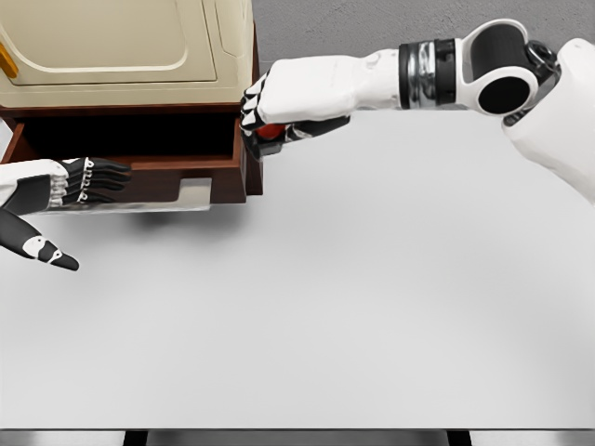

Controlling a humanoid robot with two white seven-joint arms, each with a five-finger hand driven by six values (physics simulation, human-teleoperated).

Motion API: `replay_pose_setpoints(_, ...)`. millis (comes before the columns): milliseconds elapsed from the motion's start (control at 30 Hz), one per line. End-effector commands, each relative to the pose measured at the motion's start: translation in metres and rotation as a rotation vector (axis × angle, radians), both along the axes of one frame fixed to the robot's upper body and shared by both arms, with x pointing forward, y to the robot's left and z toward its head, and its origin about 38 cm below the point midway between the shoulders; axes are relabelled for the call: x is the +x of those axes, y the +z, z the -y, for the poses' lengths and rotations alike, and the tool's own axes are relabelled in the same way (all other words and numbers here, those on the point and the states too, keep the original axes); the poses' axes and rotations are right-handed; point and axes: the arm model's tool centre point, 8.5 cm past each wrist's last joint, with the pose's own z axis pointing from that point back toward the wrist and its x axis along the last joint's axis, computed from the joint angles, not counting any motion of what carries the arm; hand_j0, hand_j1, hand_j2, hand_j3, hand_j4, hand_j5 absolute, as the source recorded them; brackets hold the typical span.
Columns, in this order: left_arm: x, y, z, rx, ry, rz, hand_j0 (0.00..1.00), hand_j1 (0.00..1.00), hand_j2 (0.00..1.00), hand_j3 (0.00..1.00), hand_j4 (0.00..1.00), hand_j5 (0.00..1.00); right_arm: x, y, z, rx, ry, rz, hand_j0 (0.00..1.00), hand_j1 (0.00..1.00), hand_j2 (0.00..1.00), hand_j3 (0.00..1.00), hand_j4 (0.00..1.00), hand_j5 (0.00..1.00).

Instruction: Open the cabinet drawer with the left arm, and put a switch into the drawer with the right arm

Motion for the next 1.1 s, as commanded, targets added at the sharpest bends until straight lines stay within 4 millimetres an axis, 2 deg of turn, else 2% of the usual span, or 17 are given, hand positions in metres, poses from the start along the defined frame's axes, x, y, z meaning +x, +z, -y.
replay_pose_setpoints(0, 0.0, -0.008, -0.007, 0.098, 0.003, 0.025, 1.0, 1.0, 1.0, 1.0, 1.0, 1.0, -0.001, 0.0, -0.006, 0.009, 0.011, -0.007, 0.43, 0.43, 0.43, 0.43, 0.43, 0.43)
replay_pose_setpoints(300, 0.0, -0.008, -0.007, 0.09, 0.005, 0.019, 1.0, 1.0, 1.0, 1.0, 1.0, 1.0, 0.004, 0.007, -0.033, 0.02, 0.037, -0.009, 0.43, 0.43, 0.43, 0.43, 0.43, 0.43)
replay_pose_setpoints(400, 0.001, -0.006, -0.007, 0.088, 0.005, 0.028, 1.0, 1.0, 1.0, 1.0, 1.0, 1.0, 0.009, 0.005, -0.048, 0.013, 0.039, -0.025, 0.43, 0.43, 0.43, 0.43, 0.43, 0.43)
replay_pose_setpoints(500, 0.001, -0.005, -0.006, 0.083, 0.002, 0.034, 1.0, 1.0, 1.0, 1.0, 1.0, 1.0, 0.016, 0.003, -0.051, 0.012, 0.024, -0.038, 0.43, 0.43, 0.43, 0.43, 0.43, 0.43)
replay_pose_setpoints(633, 0.002, -0.003, -0.004, 0.069, -0.011, 0.054, 1.0, 1.0, 1.0, 1.0, 1.0, 1.0, 0.017, 0.004, -0.067, 0.006, 0.037, -0.042, 0.43, 0.43, 0.43, 0.43, 0.43, 0.43)
replay_pose_setpoints(800, 0.001, 0.006, -0.002, 0.037, -0.039, 0.112, 1.0, 1.0, 1.0, 1.0, 1.0, 1.0, 0.029, 0.0, -0.07, 0.004, 0.004, -0.064, 0.43, 0.43, 0.43, 0.43, 0.43, 0.43)
replay_pose_setpoints(1000, 0.0, 0.006, -0.002, 0.005, -0.03, 0.096, 1.0, 1.0, 1.0, 1.0, 1.0, 1.0, 0.039, -0.003, -0.073, 0.003, -0.026, -0.084, 0.43, 0.43, 0.43, 0.43, 0.43, 0.43)
replay_pose_setpoints(1033, 0.0, 0.006, -0.002, 0.003, -0.03, 0.096, 1.0, 1.0, 1.0, 1.0, 1.0, 1.0, 0.041, -0.005, -0.074, 0.003, -0.033, -0.091, 0.43, 0.43, 0.43, 0.43, 0.43, 0.43)
replay_pose_setpoints(1067, 0.0, 0.006, -0.002, -0.003, -0.029, 0.094, 1.0, 1.0, 1.0, 1.0, 1.0, 1.0, 0.042, -0.005, -0.075, 0.004, -0.033, -0.092, 0.57, 0.57, 0.57, 0.57, 0.57, 0.57)
